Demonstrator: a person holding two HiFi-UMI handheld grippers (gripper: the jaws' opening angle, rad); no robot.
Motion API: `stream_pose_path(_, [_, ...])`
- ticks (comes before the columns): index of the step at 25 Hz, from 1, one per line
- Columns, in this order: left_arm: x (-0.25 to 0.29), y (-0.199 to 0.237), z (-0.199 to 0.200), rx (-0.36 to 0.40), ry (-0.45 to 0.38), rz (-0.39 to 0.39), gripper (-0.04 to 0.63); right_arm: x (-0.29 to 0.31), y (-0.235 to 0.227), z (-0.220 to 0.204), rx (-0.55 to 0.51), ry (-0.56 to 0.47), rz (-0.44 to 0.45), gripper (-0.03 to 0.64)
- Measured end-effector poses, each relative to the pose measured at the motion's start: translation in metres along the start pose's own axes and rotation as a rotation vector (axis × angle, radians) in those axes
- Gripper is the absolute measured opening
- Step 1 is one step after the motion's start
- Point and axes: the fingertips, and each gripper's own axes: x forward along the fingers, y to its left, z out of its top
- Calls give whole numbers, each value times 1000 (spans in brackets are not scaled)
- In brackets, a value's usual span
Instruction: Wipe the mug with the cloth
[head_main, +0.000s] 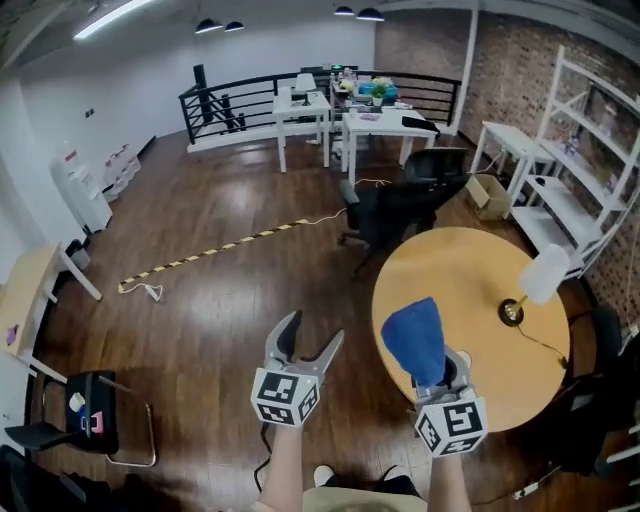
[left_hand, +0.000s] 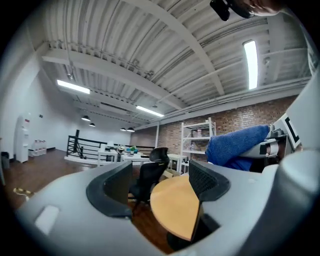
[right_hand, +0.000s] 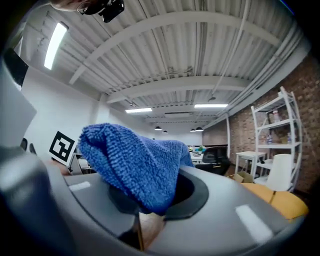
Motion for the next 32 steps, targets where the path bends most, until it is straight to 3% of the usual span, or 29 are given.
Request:
stream_pose_path(6, [87, -129, -4, 47, -2, -209, 333, -72, -130, -10, 29, -17, -217, 66])
stream_pose_path(10, [127, -220, -7, 59, -12, -331, 351, -119, -203, -19, 44, -18, -293, 66])
stream_pose_path(15, [163, -292, -25, 83, 47, -402, 351, -157, -268, -40, 87, -2, -341, 66])
stream_pose_path(22, [207, -320, -65, 108, 171, -458, 350, -150, -313, -90, 143, 79, -354, 66])
stream_pose_path(32, [273, -290, -138, 77, 339, -622, 350, -90, -335, -178, 182, 300, -412, 67])
